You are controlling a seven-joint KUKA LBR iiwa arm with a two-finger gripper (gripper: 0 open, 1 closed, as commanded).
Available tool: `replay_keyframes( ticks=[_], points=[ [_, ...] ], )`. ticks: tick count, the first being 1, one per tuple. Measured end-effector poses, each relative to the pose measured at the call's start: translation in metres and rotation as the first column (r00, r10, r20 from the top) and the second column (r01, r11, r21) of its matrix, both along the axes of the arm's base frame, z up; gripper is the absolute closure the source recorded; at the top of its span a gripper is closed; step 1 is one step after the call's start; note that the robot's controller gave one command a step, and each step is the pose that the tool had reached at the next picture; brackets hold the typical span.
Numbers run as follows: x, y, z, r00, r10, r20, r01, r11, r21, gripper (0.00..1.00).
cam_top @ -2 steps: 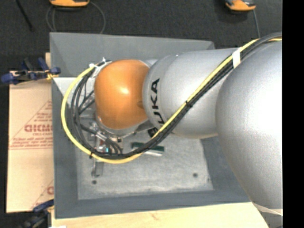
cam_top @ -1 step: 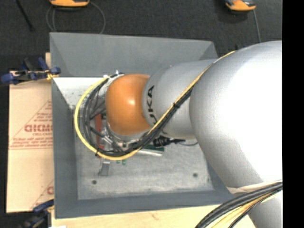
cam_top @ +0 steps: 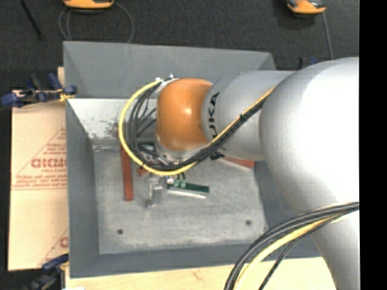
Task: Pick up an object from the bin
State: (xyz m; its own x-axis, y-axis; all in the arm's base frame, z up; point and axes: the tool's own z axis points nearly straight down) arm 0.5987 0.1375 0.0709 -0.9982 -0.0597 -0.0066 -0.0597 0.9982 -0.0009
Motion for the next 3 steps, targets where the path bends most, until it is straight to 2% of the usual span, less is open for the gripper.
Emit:
replay_keyframes(
  ticks=[1, 2, 3],
  points=[
    [0.051, -0.06, 0.001, 1.0, -0.014, 0.0, 0.014, 1.0, -0.001, 0.0],
    [0.04, -0.118, 0.001, 0.993, -0.118, -0.001, 0.118, 0.993, 0.001, 0.0],
    [0.043, -0.114, 0.006, 0.993, -0.116, 0.011, 0.116, 0.993, 0.005, 1.0]
  ],
)
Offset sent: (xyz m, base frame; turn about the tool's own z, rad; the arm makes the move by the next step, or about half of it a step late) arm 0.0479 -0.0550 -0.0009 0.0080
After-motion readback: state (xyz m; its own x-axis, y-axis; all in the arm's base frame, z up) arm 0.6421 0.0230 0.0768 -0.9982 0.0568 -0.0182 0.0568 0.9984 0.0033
